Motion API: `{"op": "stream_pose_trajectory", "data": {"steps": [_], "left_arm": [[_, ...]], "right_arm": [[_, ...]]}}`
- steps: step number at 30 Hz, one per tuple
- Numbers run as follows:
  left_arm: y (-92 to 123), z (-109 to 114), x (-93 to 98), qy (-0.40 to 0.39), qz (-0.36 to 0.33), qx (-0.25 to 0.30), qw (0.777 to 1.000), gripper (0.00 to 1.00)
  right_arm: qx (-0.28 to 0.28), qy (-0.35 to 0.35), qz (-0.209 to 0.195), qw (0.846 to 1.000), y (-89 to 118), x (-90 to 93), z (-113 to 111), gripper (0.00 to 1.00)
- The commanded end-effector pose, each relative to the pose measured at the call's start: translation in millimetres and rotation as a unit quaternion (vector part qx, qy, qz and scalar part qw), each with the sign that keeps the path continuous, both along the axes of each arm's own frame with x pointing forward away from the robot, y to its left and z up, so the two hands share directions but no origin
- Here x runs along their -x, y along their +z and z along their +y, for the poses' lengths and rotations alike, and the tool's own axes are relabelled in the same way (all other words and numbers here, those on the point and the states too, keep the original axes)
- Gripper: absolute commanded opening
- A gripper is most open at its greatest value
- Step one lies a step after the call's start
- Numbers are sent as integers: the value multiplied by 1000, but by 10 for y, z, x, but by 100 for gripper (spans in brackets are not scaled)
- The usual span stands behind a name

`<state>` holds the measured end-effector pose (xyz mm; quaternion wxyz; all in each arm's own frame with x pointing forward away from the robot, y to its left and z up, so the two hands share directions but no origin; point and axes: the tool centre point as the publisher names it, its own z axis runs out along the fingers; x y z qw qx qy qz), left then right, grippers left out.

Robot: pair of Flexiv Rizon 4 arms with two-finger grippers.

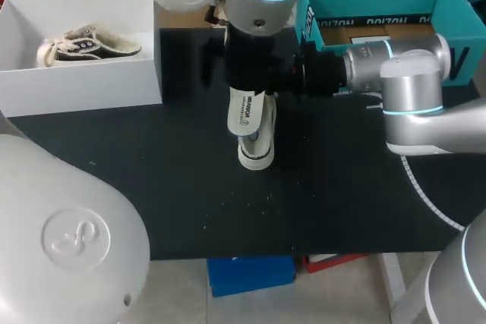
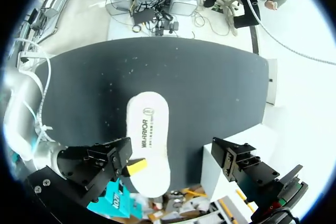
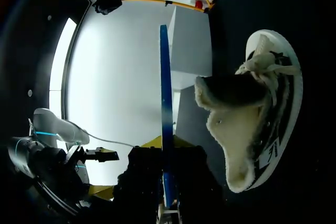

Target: Take the shoe out of the shoebox, open the shoe tongue, remove and reinsert the insole, then place the shoe into the shoebox

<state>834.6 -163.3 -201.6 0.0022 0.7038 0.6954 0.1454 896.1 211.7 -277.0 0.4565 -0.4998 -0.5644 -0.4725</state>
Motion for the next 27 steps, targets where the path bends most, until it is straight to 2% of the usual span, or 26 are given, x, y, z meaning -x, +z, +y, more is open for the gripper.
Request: {"op": "stream_pose_trajectory", "data": {"steps": [1, 14, 22, 27], "left_arm": [[1, -75, -39, 8, -6, -52, 999, 100], [24, -138, -110, -10, -1, 19, 1000, 100], [46, -148, -144, -15, 8, 32, 999, 100], [65, -121, -241, -17, 14, 40, 999, 100]], "right_arm": [[1, 0, 0, 1000, -4, -8, 11, 0], [1, 0, 0, 1000, -4, -8, 11, 0], [1, 0, 0, 1000, -4, -8, 11, 0], [1, 0, 0, 1000, -4, -8, 11, 0]]}}
